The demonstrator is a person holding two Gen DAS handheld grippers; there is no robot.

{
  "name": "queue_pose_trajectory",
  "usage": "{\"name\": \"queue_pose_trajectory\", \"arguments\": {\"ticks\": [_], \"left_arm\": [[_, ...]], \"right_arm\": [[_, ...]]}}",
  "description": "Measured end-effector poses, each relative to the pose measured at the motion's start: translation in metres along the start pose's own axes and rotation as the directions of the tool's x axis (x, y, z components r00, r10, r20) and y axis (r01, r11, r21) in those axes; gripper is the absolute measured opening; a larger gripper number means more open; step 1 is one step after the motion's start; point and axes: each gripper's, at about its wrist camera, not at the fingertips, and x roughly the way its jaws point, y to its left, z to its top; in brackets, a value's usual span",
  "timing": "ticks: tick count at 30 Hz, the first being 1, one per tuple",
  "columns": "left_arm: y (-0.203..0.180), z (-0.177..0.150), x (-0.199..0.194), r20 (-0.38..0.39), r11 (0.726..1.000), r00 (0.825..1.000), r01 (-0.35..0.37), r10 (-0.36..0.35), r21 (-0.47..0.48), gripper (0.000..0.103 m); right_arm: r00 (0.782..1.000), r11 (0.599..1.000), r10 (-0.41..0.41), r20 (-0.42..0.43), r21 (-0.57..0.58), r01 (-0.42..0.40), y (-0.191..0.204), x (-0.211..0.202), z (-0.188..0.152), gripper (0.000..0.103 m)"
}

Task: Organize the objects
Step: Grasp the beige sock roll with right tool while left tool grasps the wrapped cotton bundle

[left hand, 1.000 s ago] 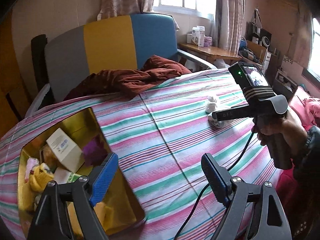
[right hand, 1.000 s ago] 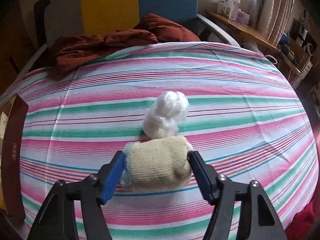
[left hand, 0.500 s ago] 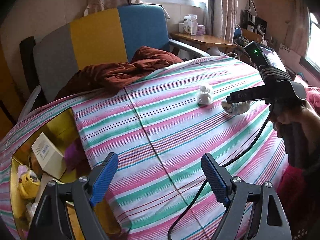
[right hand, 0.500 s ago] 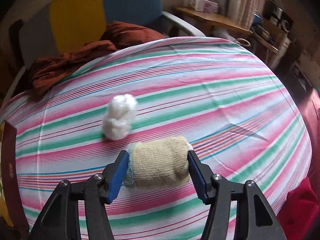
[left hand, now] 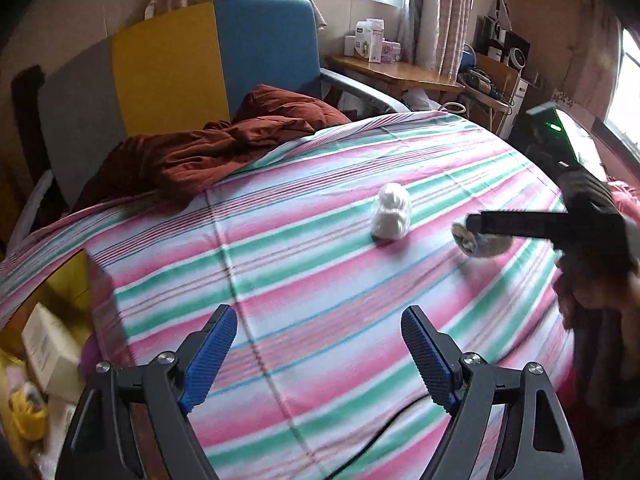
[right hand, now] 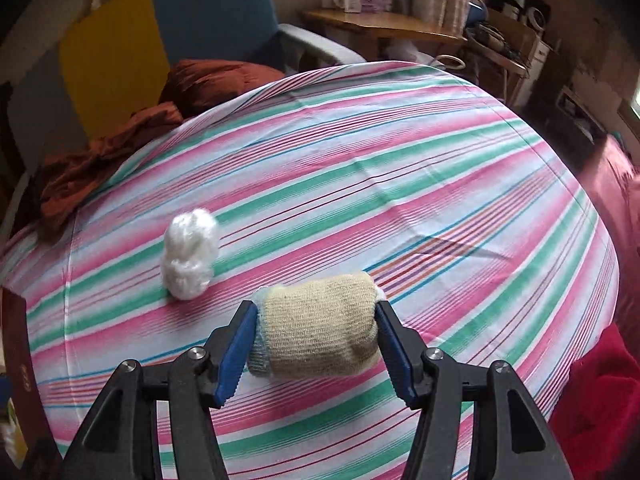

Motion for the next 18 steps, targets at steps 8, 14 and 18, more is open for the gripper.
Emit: {"name": "queue_pose_trajectory", "arguments": {"ticks": [8, 14, 18], "left_arm": [[-0.022, 0.040, 0.054, -0.038, 0.998, 0.998, 0.060, -0.059, 0.024, 0.074], [-0.040, 0.065, 0.098, -0.070, 0.993, 0.993, 0.097, -0.092, 0.070, 0.064], [-0.053, 0.077, 0.124, -0.081, 0.988, 0.991, 0.113, -0.104, 0.105, 0.062]], "right_arm": [[0.998, 0.993, 0.037, 0.044, 0.112, -0.042, -0.024, -0.011, 0.007, 0.060], [0.997, 0.991, 0.064, 0.035, 0.116, -0.068, -0.026, -0.009, 0.008, 0.060], [0.996, 0.989, 0.081, 0.032, 0.125, -0.085, -0.028, -0.007, 0.009, 0.060]]}}
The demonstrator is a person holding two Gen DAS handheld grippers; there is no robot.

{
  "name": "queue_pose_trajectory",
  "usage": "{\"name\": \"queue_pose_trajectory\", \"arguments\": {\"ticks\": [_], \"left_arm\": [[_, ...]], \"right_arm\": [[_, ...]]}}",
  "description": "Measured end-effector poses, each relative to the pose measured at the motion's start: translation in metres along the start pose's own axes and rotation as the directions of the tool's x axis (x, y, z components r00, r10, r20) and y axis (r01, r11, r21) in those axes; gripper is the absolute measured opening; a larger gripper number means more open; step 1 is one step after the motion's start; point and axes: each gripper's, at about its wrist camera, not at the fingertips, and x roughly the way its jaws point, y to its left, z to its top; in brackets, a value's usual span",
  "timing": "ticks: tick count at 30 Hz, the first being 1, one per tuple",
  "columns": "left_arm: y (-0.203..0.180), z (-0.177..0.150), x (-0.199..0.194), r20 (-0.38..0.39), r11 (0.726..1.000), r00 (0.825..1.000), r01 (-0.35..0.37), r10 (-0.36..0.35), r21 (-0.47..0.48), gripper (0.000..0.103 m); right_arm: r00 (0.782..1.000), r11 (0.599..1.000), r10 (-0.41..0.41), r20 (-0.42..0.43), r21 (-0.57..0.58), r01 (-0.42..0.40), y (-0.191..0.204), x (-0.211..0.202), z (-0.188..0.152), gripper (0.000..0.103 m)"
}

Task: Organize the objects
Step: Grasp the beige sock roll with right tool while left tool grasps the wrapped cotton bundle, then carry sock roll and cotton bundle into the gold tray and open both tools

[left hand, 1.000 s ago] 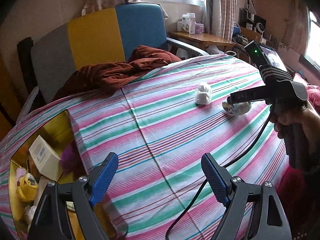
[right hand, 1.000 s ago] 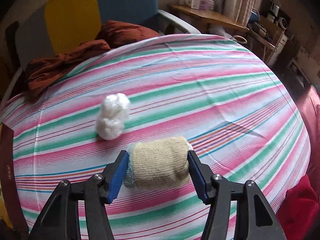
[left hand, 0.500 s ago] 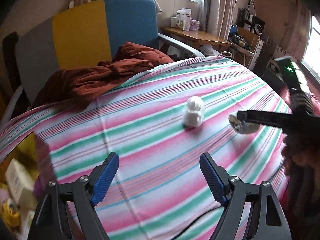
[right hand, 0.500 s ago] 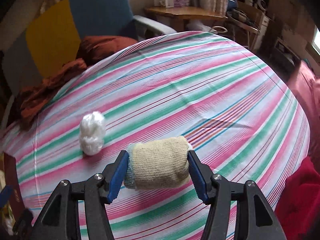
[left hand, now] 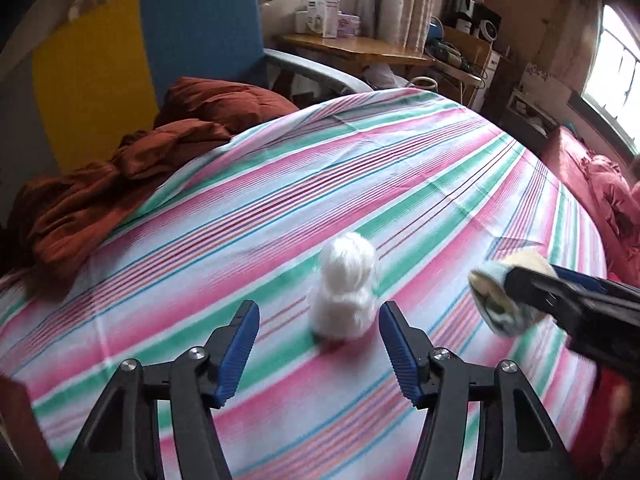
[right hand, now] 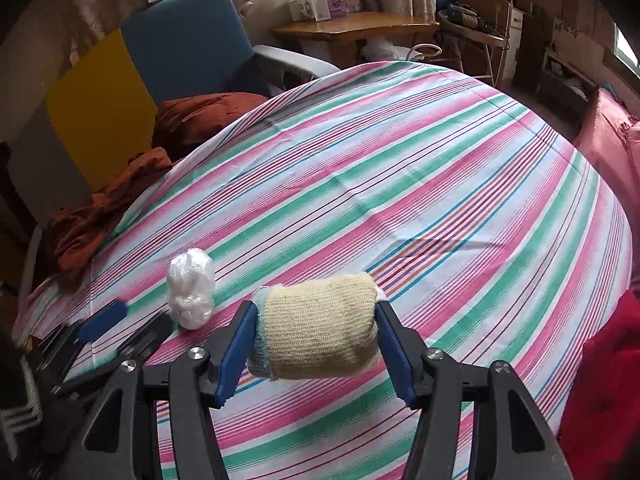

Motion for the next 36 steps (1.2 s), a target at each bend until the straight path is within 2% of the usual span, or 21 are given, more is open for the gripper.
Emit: {"name": "queue_pose_trajectory", "arguments": {"ticks": [5, 8, 10, 12, 21, 26, 31, 36], "left_arm": [[-0.005, 0.013, 0.030, -0.040, 1.000, 0.999, 0.001, -0.001, 0.001, 0.062], [-0.005, 0.015, 0.045, -0.074, 1.000, 0.997, 0.006, -0.006, 0.010, 0.036], [-0.001, 0.011, 0.042, -0.075, 1.000, 0.997, 0.011, -0.012, -0.022, 0.036], [0.004, 0.002, 0.033, -0.078, 0.999, 0.997, 0.017, -0.021, -0.049, 0.036], [0.017, -0.050, -0.034, -0.029, 0.992, 0.999, -0.028, 0.024, -0.119, 0.036], [0.023, -0.076, -0.073, 0.009, 0.987, 0.999, -0.044, 0.046, -0.152, 0.036], [0.030, -0.096, -0.105, 0.042, 0.980, 0.997, -0.059, 0.068, -0.190, 0.036], [0.037, -0.115, -0.134, 0.070, 0.974, 0.993, -0.081, 0.097, -0.213, 0.036]], "right_arm": [[1.000, 1.000, 0.007, -0.010, 0.012, -0.007, -0.003, 0.002, -0.001, 0.060], [1.000, 1.000, 0.007, -0.015, 0.000, -0.007, -0.001, 0.004, -0.001, 0.060], [1.000, 1.000, 0.009, -0.018, -0.009, -0.009, 0.001, 0.006, -0.001, 0.060], [0.999, 0.999, 0.026, -0.022, -0.028, -0.026, 0.005, 0.007, -0.001, 0.060], [0.994, 0.978, 0.074, -0.077, -0.187, -0.088, 0.039, 0.014, -0.015, 0.060], [0.985, 0.942, 0.129, -0.111, -0.298, -0.157, 0.064, 0.017, -0.027, 0.060], [0.982, 0.903, 0.155, -0.110, -0.388, -0.186, 0.087, 0.014, -0.040, 0.060], [0.979, 0.880, 0.180, -0.093, -0.430, -0.202, 0.095, 0.007, -0.046, 0.060]]}}
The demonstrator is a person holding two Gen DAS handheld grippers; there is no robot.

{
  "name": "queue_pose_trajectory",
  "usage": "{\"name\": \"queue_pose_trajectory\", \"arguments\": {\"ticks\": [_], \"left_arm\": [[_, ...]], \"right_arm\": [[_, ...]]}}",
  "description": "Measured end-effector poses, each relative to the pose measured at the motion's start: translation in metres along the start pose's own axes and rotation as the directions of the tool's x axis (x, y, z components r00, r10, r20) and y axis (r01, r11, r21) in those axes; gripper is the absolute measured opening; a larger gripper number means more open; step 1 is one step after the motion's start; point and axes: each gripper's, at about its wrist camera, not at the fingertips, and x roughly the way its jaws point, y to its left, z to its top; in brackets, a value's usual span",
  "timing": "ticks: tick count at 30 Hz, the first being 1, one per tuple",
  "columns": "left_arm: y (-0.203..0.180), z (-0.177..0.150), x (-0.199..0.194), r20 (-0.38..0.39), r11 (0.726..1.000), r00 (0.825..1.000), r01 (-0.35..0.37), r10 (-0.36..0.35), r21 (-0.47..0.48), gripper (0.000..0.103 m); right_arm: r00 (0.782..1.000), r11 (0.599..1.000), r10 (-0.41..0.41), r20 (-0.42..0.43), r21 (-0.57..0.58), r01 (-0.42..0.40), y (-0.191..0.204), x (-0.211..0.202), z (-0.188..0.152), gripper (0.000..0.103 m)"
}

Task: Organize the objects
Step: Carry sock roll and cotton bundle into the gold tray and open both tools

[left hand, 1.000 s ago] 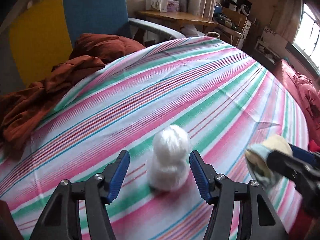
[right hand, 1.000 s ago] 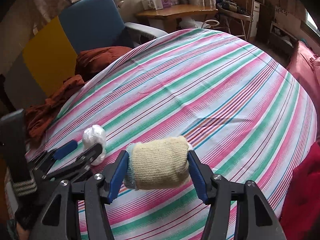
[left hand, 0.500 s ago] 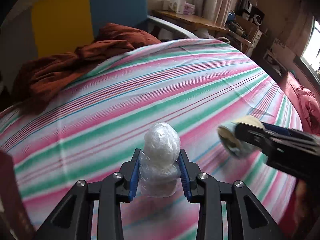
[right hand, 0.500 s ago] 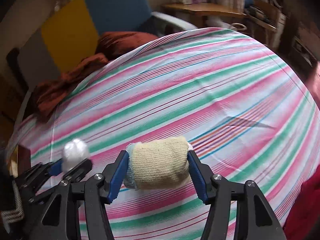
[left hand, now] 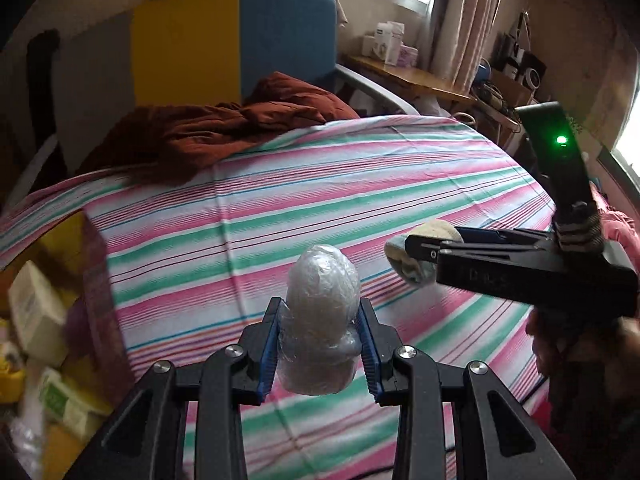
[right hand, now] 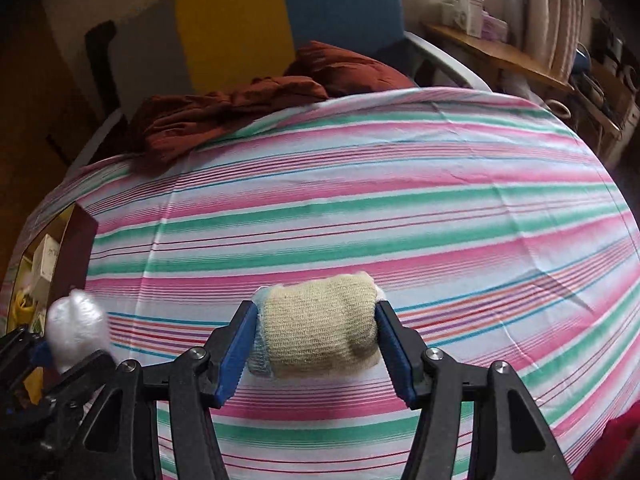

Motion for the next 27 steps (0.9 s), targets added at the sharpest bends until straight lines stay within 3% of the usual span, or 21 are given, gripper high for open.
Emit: {"name": "queue_pose_trajectory", "arguments": {"ticks": [10, 19, 27], "left_arm": [[0.024, -0.026, -0.053, 0.073, 0.999, 0.997, -0.037, 0.040, -0.034, 0.036], [0.060, -0.047, -0.078, 0.084, 0.994, 0.994, -0.057, 0.066, -0.097, 0.036], [0.126, -0.073, -0.118, 0.115, 0.970, 0.986, -0.092, 0.120, -0.226, 0.036]], "right_arm": [[0.999, 0.990, 0.046, 0.019, -0.132, -0.043, 0.037, -0.003, -0.006, 0.060], [0.999, 0.972, 0.052, -0.009, -0.231, -0.053, 0.066, 0.003, -0.017, 0.060], [0.995, 0.960, 0.099, -0.019, -0.262, -0.101, 0.094, -0.008, -0.026, 0.060]]}}
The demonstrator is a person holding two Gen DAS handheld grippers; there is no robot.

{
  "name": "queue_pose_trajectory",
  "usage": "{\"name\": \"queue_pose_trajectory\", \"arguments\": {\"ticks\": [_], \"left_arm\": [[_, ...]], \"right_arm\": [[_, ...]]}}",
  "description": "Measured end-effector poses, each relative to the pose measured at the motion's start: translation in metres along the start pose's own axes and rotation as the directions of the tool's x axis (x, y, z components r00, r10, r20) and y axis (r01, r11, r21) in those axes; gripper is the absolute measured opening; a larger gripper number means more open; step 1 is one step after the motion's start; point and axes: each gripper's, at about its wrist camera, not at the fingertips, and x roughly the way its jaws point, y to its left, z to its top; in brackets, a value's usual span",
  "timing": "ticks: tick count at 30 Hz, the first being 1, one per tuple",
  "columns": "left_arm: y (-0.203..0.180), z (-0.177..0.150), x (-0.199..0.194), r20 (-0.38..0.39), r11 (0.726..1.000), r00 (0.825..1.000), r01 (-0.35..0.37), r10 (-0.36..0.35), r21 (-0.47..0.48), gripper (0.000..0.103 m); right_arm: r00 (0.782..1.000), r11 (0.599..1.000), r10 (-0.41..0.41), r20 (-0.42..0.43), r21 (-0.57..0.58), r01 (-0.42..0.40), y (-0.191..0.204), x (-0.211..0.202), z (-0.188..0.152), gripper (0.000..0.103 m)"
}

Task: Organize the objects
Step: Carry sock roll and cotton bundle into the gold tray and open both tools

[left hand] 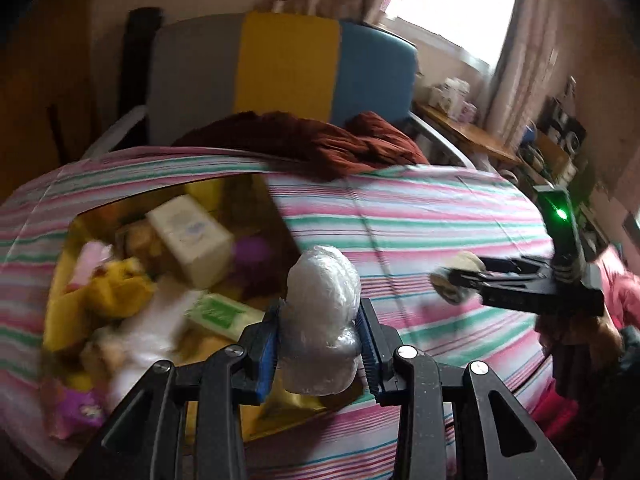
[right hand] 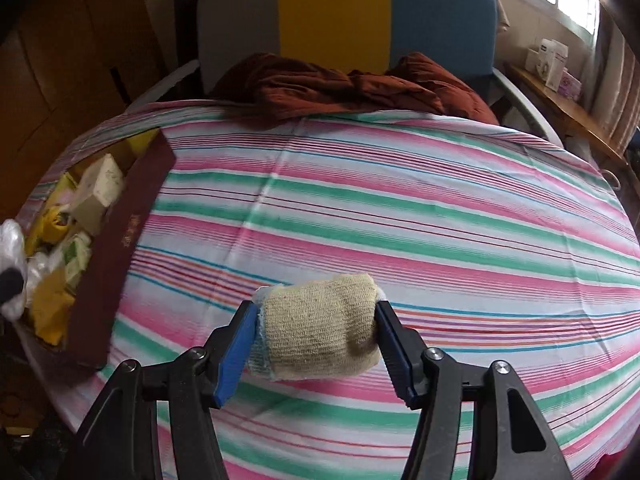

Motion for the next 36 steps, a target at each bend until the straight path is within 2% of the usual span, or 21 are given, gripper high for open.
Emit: {"name": "queue_pose_trajectory", "arguments": {"ticks": [4, 9, 12, 15, 19, 21, 26, 31, 32, 33, 36], "left_arm": [[0.054, -0.009, -0.022, 0.018, 0.994, 0.998, -0.053, 0.055, -0.099, 0.036], [0.113, -0.031, -0.043, 0.012, 0.972, 0.992, -0.122, 0.127, -0.202, 0.036], [0.136, -0.043, -0.051, 0.011, 0.959, 0.990, -0.131, 0.138, -0.250, 0.036], [0.149, -0.050, -0.056, 0.022, 0.954, 0.994, -0.097, 0.108, -0.285, 0.036], [0.145, -0.044, -0.054, 0.044, 0.959, 0.998, -0.031, 0.046, -0.282, 0.036], [0.139, -0.039, -0.052, 0.052, 0.962, 0.999, 0.001, 0.013, -0.272, 0.036], [0.125, -0.016, -0.039, 0.063, 0.966, 0.997, 0.056, -0.041, -0.254, 0.036], [0.109, 0.012, -0.020, 0.070, 0.974, 0.996, 0.069, -0.056, -0.214, 0.037], [0.106, 0.017, -0.016, 0.074, 0.977, 0.996, 0.064, -0.050, -0.203, 0.040], [0.103, 0.021, -0.007, 0.056, 0.980, 0.997, 0.056, -0.047, -0.189, 0.049], [0.101, 0.025, 0.007, 0.028, 0.976, 0.998, 0.068, -0.063, -0.209, 0.050]], "right_arm": [[0.995, 0.995, 0.090, 0.043, -0.038, -0.088, 0.035, -0.018, 0.001, 0.060], [0.974, 0.973, 0.211, 0.078, -0.110, -0.202, 0.092, -0.035, -0.001, 0.060], [0.961, 0.957, 0.265, 0.084, -0.148, -0.251, 0.124, -0.038, 0.000, 0.060], [0.951, 0.946, 0.298, 0.086, -0.163, -0.282, 0.148, -0.038, 0.003, 0.060], [0.945, 0.932, 0.322, 0.065, -0.195, -0.304, 0.172, -0.033, 0.006, 0.060], [0.949, 0.929, 0.313, 0.046, -0.221, -0.296, 0.182, -0.031, 0.004, 0.060], [0.954, 0.929, 0.299, 0.016, -0.236, -0.287, 0.185, -0.027, 0.001, 0.060], [0.956, 0.920, 0.292, -0.020, -0.269, -0.287, 0.190, -0.022, 0.000, 0.061], [0.960, 0.917, 0.277, -0.038, -0.288, -0.276, 0.194, -0.018, -0.001, 0.062], [0.967, 0.920, 0.251, -0.042, -0.302, -0.252, 0.197, -0.015, -0.002, 0.062], [0.972, 0.928, 0.233, -0.040, -0.289, -0.235, 0.198, -0.009, -0.003, 0.069]]}}
